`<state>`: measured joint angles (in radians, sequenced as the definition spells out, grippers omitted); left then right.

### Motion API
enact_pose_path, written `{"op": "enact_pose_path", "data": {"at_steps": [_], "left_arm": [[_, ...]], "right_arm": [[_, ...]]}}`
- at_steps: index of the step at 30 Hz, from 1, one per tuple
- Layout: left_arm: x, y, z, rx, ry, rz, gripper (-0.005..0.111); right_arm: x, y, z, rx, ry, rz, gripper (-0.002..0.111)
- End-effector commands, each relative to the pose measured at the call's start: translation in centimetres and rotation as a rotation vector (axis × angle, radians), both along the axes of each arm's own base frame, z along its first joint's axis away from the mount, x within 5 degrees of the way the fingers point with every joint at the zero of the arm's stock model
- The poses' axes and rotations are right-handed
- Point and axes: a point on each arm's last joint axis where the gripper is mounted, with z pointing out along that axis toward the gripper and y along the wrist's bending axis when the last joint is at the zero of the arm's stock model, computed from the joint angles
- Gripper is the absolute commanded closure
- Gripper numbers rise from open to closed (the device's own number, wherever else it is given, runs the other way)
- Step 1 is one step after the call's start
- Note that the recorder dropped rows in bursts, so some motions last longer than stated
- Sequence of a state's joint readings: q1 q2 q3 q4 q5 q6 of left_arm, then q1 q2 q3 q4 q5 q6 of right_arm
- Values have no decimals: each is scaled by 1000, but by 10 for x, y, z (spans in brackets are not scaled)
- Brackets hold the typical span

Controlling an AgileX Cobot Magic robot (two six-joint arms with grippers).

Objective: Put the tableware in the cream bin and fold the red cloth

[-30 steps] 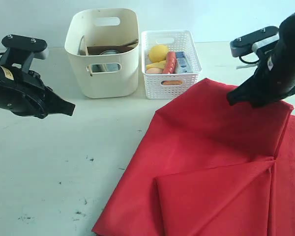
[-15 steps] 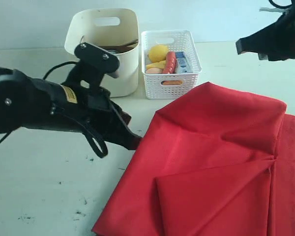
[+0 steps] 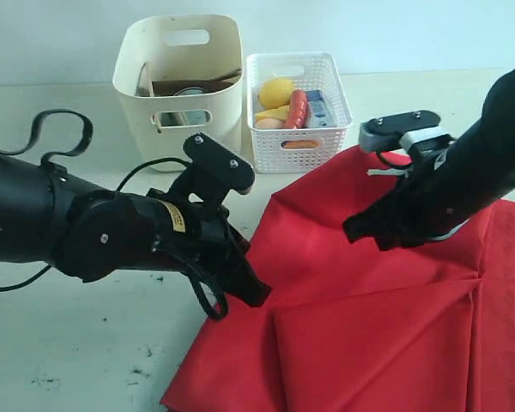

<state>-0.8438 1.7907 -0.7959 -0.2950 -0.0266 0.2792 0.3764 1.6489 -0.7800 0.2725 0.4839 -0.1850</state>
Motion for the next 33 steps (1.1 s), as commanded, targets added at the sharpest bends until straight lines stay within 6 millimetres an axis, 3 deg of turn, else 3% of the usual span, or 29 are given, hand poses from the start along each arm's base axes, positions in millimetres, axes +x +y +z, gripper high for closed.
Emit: {"op": "enact_pose_path", "data": {"at_steps": [1,9,13,17,21,25,29,33], "left_arm": [[-3,-9,-11,19,1,-33,107],[-11,-25,-30,67,18,-105,107],[-10,-24,-33,73,26,-99,107],[-11,-24,-33,76,30,-101,107],[-11,-24,-33,80,36,-102,107],[-11,-24,-33,78,34,-102,107],[-11,-24,-33,78,34,-102,107],[-11,-24,-33,78,34,-102,107]], "right_arm": [[-7,19,-4,21,-59,66,108],[-16,28,-24,-17,50,117,108],[-30,24,-31,-58,183,177,108],[-43,10,-29,-128,183,180,108],[-61,-11,-12,-211,157,22,108],[-84,-21,12,-105,62,-47,108],[-102,-25,50,54,-149,-61,108],[-105,-26,78,141,-377,-9,108]]}}
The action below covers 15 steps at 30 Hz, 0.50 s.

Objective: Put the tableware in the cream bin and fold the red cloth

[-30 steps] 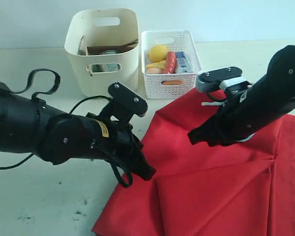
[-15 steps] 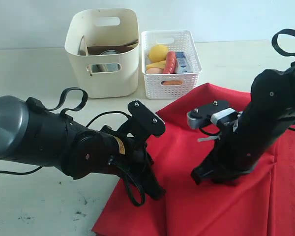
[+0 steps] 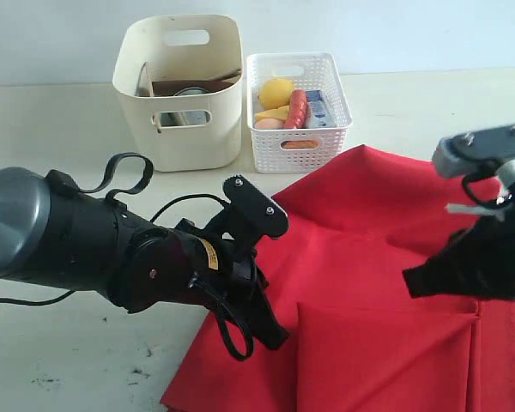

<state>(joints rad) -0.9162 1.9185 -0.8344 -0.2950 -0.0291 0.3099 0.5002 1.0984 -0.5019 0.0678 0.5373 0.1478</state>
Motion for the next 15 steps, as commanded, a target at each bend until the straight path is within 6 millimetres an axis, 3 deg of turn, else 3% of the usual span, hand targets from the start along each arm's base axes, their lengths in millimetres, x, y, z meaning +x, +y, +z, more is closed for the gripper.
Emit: {"op": "enact_pose_path", "data": {"at_steps": [1,6,11,15], "left_arm": [[1,-1,1,-1,-7,-5,107],[0,-1,2,1,1,-6,107],[-4,-1,14,5,39,-12,107],[-11,-5,20,-6,45,-25,107]], "right_arm": [[-3,-1,23,74,-209,42,108],[14,7,3,40,-166,49,108],[43,22,-41,-13,-129,66,108],[56,29,-80,-47,-76,68,108]]}}
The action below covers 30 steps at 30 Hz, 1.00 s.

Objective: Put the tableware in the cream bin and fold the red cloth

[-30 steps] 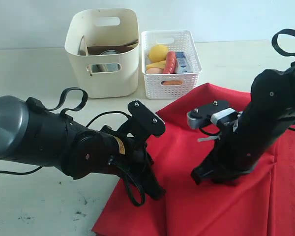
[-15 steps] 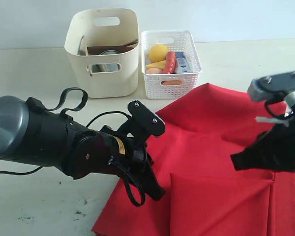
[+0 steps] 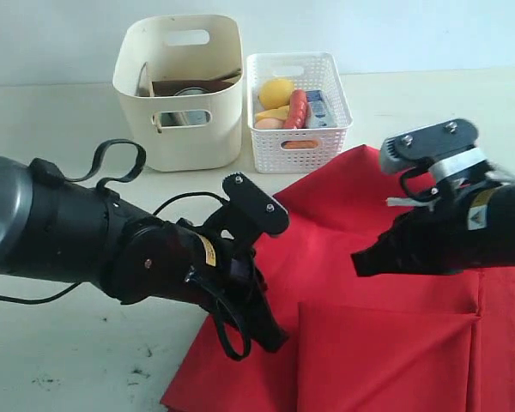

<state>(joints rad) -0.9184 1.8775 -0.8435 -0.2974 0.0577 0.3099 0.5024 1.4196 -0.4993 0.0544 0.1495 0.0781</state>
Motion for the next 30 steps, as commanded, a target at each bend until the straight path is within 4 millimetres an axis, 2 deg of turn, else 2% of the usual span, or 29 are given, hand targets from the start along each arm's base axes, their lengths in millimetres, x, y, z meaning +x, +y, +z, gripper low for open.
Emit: {"op": "enact_pose_path", "data": {"at_steps": [1,6,18,25,30], "left_arm": [[-10,-8,8,-20,5,-22,107],[-35,-27,9,-42,-19,-111,107],[-75,-48,9,-73,-11,-205,107],[-106,-57,9,-69,26,-271,107],[-129,-63,19,-93,11,-354,107]], "right_arm": [[13,7,-37,-29,17,15,108],[18,10,-60,-57,65,13,108],[19,10,-61,-52,63,9,108],[19,10,-45,-25,13,6,108],[18,9,-30,-1,-30,6,108]]}}
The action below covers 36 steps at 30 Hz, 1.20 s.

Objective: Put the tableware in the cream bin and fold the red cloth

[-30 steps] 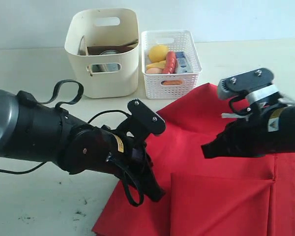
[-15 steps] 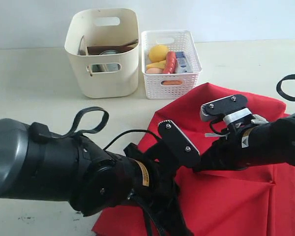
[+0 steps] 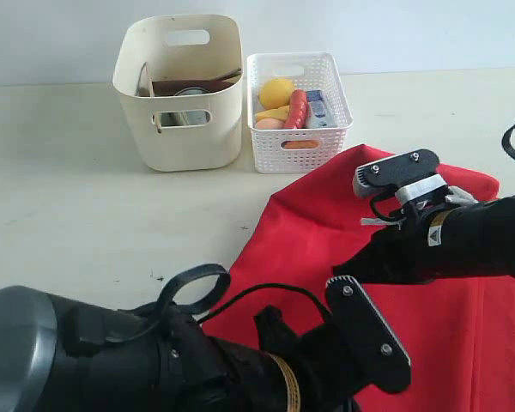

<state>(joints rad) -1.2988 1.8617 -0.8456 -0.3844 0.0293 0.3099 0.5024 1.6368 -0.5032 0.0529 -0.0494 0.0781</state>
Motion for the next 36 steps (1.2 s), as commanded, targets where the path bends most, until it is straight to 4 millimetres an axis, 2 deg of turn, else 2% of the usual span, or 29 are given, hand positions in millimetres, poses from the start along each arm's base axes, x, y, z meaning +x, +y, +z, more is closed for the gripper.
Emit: {"op": "enact_pose_path", "data": {"at_steps": [1,5,10,13,18,22,26,30,33,36], "left_arm": [[-20,-5,17,-42,-13,-67,107],[-20,1,41,-71,-34,-103,107],[-8,19,81,-115,-77,-108,107],[8,37,91,-106,-91,-65,107],[44,83,88,-66,-87,103,107],[63,126,87,-56,-83,259,107],[68,160,89,-78,-74,401,107],[61,177,89,-97,-91,434,107],[57,181,92,-119,-108,436,107],[55,182,93,-134,-90,451,107]], "right_arm": [[-1,0,12,10,-32,13,108],[-4,-2,10,-14,18,15,108],[-5,-2,-7,-62,75,40,108],[-6,-9,-22,-107,156,31,108],[-4,-39,-33,-171,280,-46,108],[5,-64,-28,-172,257,-125,108],[23,-92,-19,-126,124,-233,108],[41,-108,-7,-107,76,-315,108],[45,-108,6,-113,80,-318,108],[52,-113,20,-89,-21,-338,108]]}}
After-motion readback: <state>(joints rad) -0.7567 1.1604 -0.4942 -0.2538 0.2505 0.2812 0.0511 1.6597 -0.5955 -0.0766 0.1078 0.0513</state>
